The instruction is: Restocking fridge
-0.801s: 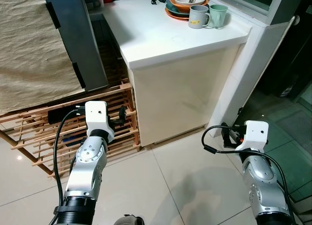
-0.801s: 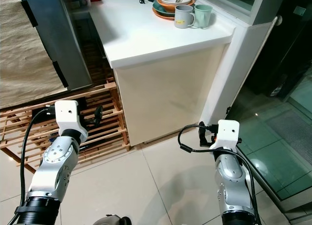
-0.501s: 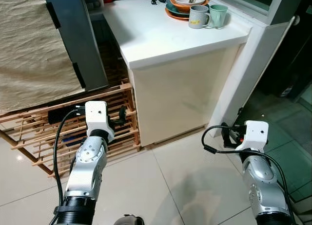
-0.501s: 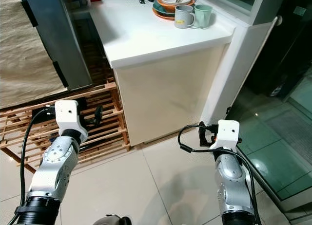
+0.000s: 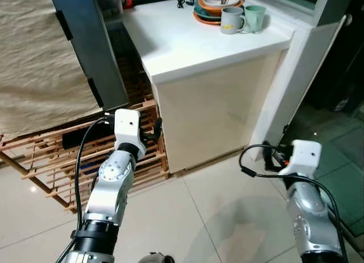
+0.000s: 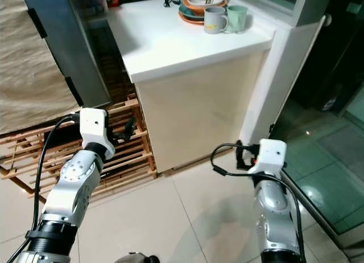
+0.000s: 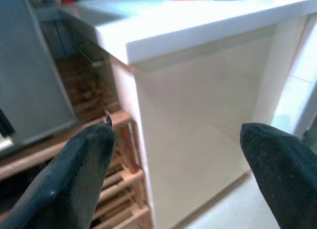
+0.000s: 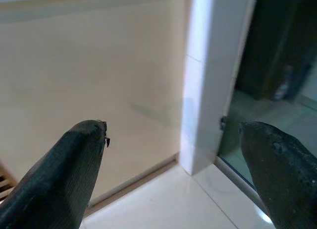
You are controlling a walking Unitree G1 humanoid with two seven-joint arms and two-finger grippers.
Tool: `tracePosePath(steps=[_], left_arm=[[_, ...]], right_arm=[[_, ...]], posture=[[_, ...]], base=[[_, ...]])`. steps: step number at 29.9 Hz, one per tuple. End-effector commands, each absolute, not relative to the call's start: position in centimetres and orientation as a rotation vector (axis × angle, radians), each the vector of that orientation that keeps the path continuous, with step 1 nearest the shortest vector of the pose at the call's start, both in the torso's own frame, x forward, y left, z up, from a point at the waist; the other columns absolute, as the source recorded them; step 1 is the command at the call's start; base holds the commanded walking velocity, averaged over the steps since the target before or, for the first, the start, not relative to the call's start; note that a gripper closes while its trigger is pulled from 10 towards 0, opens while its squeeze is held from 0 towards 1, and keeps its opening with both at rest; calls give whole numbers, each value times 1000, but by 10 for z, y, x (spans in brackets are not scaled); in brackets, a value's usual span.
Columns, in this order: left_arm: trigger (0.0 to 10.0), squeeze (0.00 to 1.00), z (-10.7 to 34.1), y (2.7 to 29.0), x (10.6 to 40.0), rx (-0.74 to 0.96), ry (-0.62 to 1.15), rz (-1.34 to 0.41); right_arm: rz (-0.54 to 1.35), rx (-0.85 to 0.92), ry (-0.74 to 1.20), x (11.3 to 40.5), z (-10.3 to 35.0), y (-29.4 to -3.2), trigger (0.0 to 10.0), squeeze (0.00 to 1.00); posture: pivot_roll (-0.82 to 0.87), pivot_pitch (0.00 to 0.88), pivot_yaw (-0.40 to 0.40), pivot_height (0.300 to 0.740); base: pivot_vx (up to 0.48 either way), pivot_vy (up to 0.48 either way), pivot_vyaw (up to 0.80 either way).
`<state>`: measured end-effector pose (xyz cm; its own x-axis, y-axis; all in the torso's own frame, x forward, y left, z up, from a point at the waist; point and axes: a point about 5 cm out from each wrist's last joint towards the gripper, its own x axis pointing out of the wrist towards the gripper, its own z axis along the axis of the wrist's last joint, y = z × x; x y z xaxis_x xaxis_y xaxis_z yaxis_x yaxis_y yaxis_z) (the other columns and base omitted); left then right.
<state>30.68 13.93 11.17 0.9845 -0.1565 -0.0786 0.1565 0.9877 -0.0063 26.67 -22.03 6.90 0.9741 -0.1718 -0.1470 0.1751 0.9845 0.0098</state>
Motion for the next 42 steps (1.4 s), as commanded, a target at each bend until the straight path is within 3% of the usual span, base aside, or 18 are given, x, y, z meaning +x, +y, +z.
tracePosePath(steps=[1, 6, 14, 27, 34, 42], left_arm=[[10000, 0, 108, 145, 308, -19, 106, -128], [10000, 0, 113, 148, 313, -21, 81, -92], [10000, 0, 123, 156, 291, 32, 31, -160], [10000, 0, 119, 161, 295, 9, 48, -132], [10000, 0, 118, 162, 294, 18, 49, -114], [10000, 0, 117, 155, 295, 39, 61, -114]], right_arm=[[-134, 46, 151, 273, 71, -205, 10000, 0], [-71, 29, 151, 281, 74, -195, 10000, 0], [-124, 18, 84, 272, 86, -215, 10000, 0], [10, 47, 117, 275, 77, -188, 10000, 0], [40, 45, 143, 277, 73, -185, 10000, 0], [48, 33, 143, 279, 74, -188, 10000, 0]], posture=[[-40, 0, 68, 740], [-22, 0, 37, 740], [-13, 0, 5, 740], [18, 0, 24, 740], [23, 0, 13, 740], [4, 0, 20, 740]], base=[[0, 0, 0], [0, 0, 0], [0, 0, 0], [0, 45, 0], [0, 390, 668], [0, 0, 573]])
